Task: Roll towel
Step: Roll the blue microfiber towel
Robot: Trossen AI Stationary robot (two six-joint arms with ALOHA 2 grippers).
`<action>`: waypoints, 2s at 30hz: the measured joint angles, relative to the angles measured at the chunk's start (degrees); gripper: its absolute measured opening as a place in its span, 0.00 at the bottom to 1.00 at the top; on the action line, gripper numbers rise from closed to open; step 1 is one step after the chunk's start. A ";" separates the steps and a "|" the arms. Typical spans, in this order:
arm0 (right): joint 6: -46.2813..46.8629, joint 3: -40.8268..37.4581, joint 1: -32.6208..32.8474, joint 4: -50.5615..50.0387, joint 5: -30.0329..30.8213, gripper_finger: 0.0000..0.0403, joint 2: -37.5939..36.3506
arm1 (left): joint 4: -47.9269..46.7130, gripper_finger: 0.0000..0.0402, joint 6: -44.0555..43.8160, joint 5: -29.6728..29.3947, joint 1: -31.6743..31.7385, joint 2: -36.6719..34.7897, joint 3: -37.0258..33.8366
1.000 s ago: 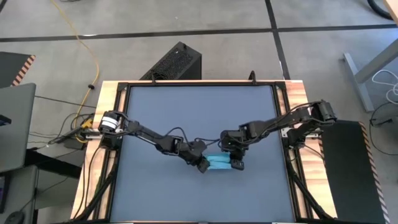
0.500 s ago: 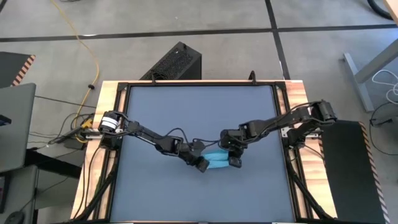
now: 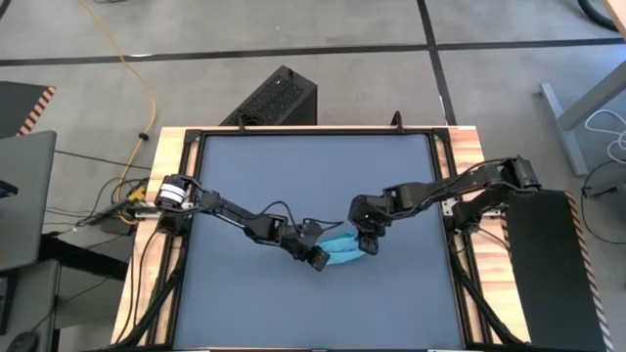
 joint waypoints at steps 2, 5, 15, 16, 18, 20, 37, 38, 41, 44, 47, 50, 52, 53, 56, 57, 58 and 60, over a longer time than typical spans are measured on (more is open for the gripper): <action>-0.06 0.00 -0.04 0.04 2.30 0.50 -1.85 | 0.02 0.00 -0.19 -0.31 0.00 0.00 0.00; -1.72 0.01 0.12 0.21 4.16 0.48 -4.83 | 0.02 0.00 -0.93 -0.38 0.00 0.00 0.00; -16.56 0.04 11.16 4.10 7.39 0.47 -9.67 | 0.35 0.00 -4.91 -1.42 0.20 0.00 0.00; -18.02 0.04 12.65 4.71 9.12 0.47 -9.58 | 0.63 0.00 -5.10 -1.55 0.20 0.00 0.00; -20.59 0.09 15.33 5.31 14.04 0.47 -8.56 | 1.67 0.00 -5.20 -1.76 0.22 0.00 0.00; -22.00 0.09 17.18 4.93 18.97 0.47 -6.80 | 2.73 0.00 -5.64 -1.84 0.22 0.00 0.00; -22.53 0.09 19.09 4.84 31.08 0.47 10.26 | 7.37 0.00 -7.94 -0.92 -0.68 0.02 0.10; -22.63 0.09 19.08 4.81 31.25 0.47 10.47 | 7.75 0.00 -8.14 -0.92 -0.85 0.02 0.13; -22.69 0.09 18.89 5.04 31.42 0.47 10.68 | 8.50 0.00 -7.98 -0.90 -1.21 0.04 0.13; -22.72 0.09 18.12 4.85 28.68 0.43 10.68 | 9.20 0.00 -7.30 -0.97 -1.61 0.04 0.13; -22.76 0.09 17.28 4.55 24.83 0.34 10.68 | 7.78 0.00 -6.85 -1.57 -1.77 0.04 0.13; -22.84 0.09 16.54 4.04 22.69 0.20 10.66 | 5.95 0.00 -6.10 -1.66 -1.87 0.04 0.13; -23.38 0.11 16.26 3.35 22.36 0.10 10.41 | 4.69 0.00 -5.66 -1.69 -1.97 0.04 0.13; -23.94 0.11 16.26 3.02 22.17 0.06 10.17 | 4.50 0.00 -5.33 -1.75 -1.99 0.04 0.13; -24.66 0.11 16.31 2.55 21.67 0.05 8.96 | 4.09 0.00 -5.26 -1.80 -2.17 0.02 0.16; -24.70 0.11 16.31 2.36 21.26 0.06 8.40 | 4.02 0.00 -5.26 -1.80 -2.22 0.02 0.17; -24.54 0.11 16.31 2.03 20.80 0.07 7.66 | 4.04 0.00 -5.18 -1.80 -2.25 0.02 0.17; -23.97 0.11 16.12 1.52 19.18 0.08 5.84 | 4.03 0.00 -5.02 -1.76 -2.25 0.00 0.17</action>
